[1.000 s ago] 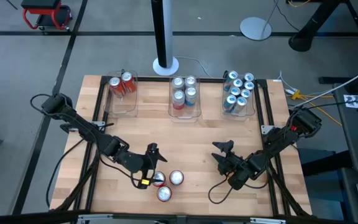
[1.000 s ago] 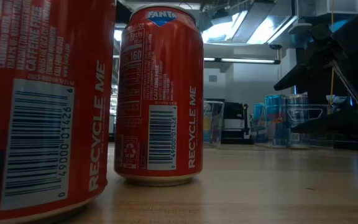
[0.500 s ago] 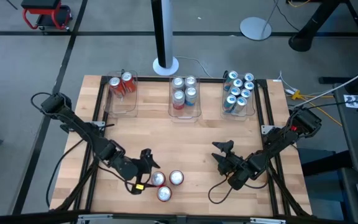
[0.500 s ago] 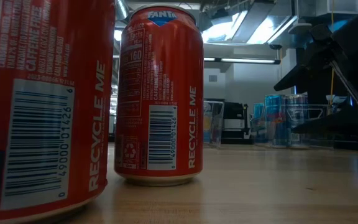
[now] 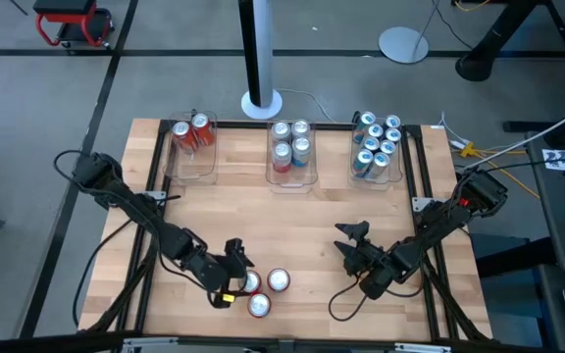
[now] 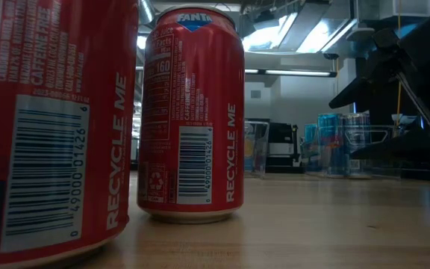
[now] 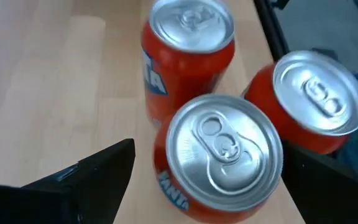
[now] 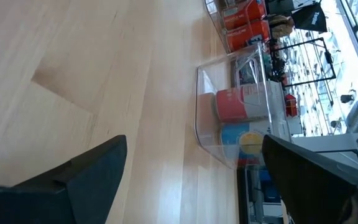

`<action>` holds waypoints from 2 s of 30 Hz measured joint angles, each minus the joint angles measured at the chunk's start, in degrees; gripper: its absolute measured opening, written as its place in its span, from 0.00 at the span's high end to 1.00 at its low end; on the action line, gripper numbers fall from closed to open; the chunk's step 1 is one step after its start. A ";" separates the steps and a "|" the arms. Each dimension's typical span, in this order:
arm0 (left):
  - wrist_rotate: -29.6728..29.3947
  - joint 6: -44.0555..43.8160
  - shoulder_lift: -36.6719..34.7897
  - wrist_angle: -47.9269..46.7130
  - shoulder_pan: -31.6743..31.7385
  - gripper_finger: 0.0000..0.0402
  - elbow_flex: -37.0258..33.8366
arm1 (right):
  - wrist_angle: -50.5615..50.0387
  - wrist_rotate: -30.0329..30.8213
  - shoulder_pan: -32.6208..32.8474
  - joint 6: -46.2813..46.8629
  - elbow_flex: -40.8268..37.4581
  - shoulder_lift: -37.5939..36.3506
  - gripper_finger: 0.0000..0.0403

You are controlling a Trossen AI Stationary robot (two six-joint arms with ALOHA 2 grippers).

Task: Sort soda cans
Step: Put the red soda can into the top left transparent bin

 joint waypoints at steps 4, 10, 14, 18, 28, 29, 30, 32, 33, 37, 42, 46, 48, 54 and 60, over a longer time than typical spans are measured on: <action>0.11 0.02 1.76 0.21 0.00 0.07 0.00 | 0.02 0.00 0.00 0.00 0.00 0.00 0.07; -0.14 -0.53 1.88 0.31 0.02 0.07 0.00 | 0.02 0.09 0.00 0.00 0.00 0.00 0.07; -0.89 -0.34 1.88 0.38 0.02 0.07 0.00 | 0.02 0.09 0.00 0.00 0.00 0.00 0.07; -1.42 0.16 1.88 1.15 0.09 0.07 0.00 | 0.02 0.11 0.00 0.00 0.00 0.00 0.07; -1.05 1.26 3.31 3.58 0.31 0.07 0.02 | 0.04 0.14 0.00 0.00 0.00 0.00 0.07; -0.94 1.19 4.16 3.51 0.38 0.07 0.02 | 0.04 0.15 0.00 0.00 0.00 0.00 0.07; -0.87 1.15 5.00 3.31 0.42 0.07 0.01 | 0.07 0.15 0.00 0.00 0.00 0.00 0.07; -0.77 1.22 5.55 3.39 0.41 0.07 -0.02 | 0.05 0.15 0.00 0.00 0.00 0.00 0.07; -0.79 1.20 5.48 3.81 0.39 0.07 -0.02 | 0.05 0.15 0.00 0.00 0.00 0.00 0.07; -0.81 1.04 5.07 3.89 0.39 0.09 0.40 | 0.07 0.15 0.00 0.00 0.00 0.00 0.07; -0.87 0.96 4.98 3.54 0.50 0.20 0.57 | 0.07 0.15 0.00 0.00 0.00 0.00 0.07; -0.85 0.02 4.53 2.86 0.68 0.25 0.61 | 0.11 0.15 -0.01 0.00 0.00 0.00 0.07; -0.79 -0.04 3.93 2.20 0.84 0.25 0.58 | 0.12 0.15 0.00 0.00 0.00 0.00 0.07; -1.44 -2.67 -1.56 -3.93 1.20 0.25 0.44 | 0.20 0.15 -0.01 0.00 0.00 0.00 0.07; -9.03 -4.82 -9.79 -13.08 1.29 0.25 0.44 | 0.26 0.15 0.00 0.00 0.00 0.00 0.07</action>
